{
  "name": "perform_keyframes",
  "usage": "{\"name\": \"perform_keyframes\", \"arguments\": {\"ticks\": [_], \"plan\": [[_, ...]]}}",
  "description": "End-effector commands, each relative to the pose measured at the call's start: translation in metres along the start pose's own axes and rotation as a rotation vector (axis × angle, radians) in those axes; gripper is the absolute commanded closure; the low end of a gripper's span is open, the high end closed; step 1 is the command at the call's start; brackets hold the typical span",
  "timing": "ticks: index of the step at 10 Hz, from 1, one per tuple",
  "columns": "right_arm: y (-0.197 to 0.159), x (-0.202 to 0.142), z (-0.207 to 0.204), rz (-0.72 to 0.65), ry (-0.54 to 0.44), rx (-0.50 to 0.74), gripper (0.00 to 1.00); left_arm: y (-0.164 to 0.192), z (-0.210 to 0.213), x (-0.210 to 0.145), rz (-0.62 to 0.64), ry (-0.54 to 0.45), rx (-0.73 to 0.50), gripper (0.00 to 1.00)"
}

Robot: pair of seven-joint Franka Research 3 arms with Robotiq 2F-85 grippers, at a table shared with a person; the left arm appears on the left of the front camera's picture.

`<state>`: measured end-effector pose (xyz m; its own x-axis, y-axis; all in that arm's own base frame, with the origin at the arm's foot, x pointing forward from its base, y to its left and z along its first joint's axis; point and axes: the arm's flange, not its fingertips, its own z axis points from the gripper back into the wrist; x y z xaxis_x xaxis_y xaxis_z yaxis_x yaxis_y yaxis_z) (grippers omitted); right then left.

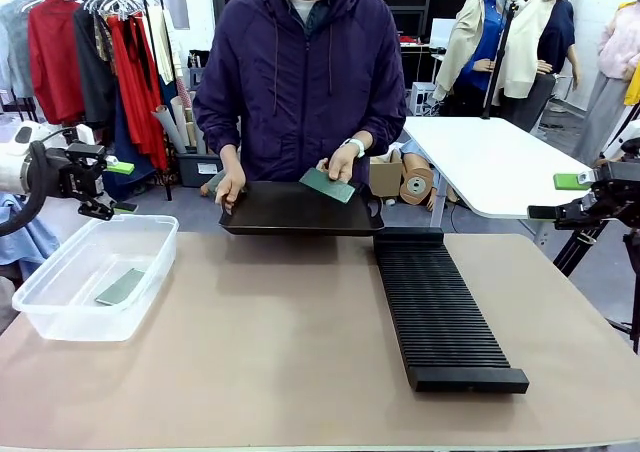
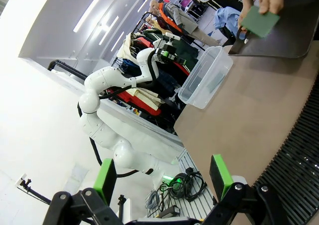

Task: Sort PCBs into racks and boxes based on the side picked up.
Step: Pick up the Blank PCB handed by the Human.

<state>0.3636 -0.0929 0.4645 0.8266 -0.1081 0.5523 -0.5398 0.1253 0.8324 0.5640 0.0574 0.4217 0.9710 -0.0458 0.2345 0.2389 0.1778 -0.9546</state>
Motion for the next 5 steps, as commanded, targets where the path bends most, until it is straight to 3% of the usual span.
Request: {"name": "perform_keyframes", "arguments": {"ticks": [1,5], "plan": [[0.0017,0.0002,-0.0001,0.005,0.0,0.004,0.0,-0.0057,-0.0039,-0.009,-0.011,-0.045,-0.002,0.0],[0.0017,0.0002,-0.0001,0.005,0.0,0.004,0.0,-0.0003,0.0001,-0.0011,0.001,-0.007,0.001,0.0]]}}
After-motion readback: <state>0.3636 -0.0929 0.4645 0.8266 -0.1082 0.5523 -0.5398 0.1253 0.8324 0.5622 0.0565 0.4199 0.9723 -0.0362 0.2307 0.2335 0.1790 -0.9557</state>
